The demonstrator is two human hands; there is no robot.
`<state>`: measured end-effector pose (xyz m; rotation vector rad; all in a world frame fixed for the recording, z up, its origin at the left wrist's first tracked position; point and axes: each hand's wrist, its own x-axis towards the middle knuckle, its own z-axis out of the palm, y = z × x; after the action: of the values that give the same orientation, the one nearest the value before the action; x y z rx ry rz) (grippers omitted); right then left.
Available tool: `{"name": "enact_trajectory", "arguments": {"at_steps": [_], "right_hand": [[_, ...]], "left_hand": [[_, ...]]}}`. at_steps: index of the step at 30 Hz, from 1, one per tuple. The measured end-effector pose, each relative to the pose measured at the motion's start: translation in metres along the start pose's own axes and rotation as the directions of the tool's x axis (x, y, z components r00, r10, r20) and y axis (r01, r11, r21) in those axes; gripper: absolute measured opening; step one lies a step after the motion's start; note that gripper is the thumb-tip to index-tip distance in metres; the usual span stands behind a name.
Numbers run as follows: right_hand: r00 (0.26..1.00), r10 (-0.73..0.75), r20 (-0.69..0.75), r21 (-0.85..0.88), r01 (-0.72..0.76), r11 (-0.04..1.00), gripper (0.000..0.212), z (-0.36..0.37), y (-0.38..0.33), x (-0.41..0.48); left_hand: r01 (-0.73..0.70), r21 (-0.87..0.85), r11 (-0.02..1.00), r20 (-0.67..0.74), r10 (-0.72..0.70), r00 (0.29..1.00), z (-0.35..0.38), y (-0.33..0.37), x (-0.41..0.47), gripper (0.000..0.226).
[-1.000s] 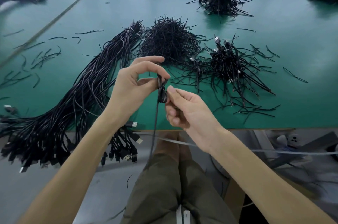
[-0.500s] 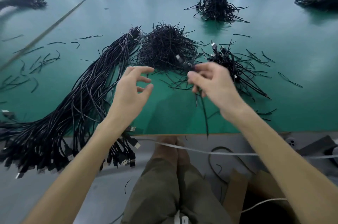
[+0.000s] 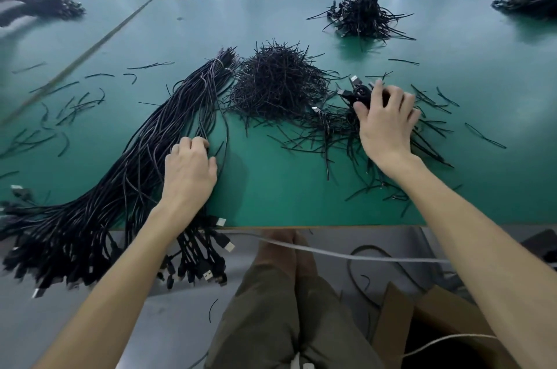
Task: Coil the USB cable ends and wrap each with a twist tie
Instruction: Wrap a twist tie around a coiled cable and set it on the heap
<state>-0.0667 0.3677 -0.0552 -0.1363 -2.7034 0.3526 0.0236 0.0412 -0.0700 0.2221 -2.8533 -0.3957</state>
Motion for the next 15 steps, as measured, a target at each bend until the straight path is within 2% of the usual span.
{"name": "enact_trajectory", "arguments": {"at_steps": [4, 12, 15], "right_hand": [[0.993, 0.033, 0.114, -0.065, -0.026, 0.998, 0.090, 0.001, 0.004, 0.005], [0.987, 0.085, 0.133, -0.083, -0.075, 0.994, 0.078, 0.002, 0.030, 0.015], [0.981, 0.105, 0.161, -0.091, -0.091, 0.992, 0.078, 0.001, 0.031, 0.022]], "left_hand": [[0.007, -0.036, 0.999, 0.003, -0.007, 1.000, 0.001, -0.003, 0.002, 0.032], [0.002, -0.075, 0.997, -0.004, -0.002, 1.000, 0.001, -0.006, 0.001, 0.033], [0.005, -0.155, 0.988, -0.033, -0.010, 0.999, -0.001, -0.006, 0.000, 0.029]]}}
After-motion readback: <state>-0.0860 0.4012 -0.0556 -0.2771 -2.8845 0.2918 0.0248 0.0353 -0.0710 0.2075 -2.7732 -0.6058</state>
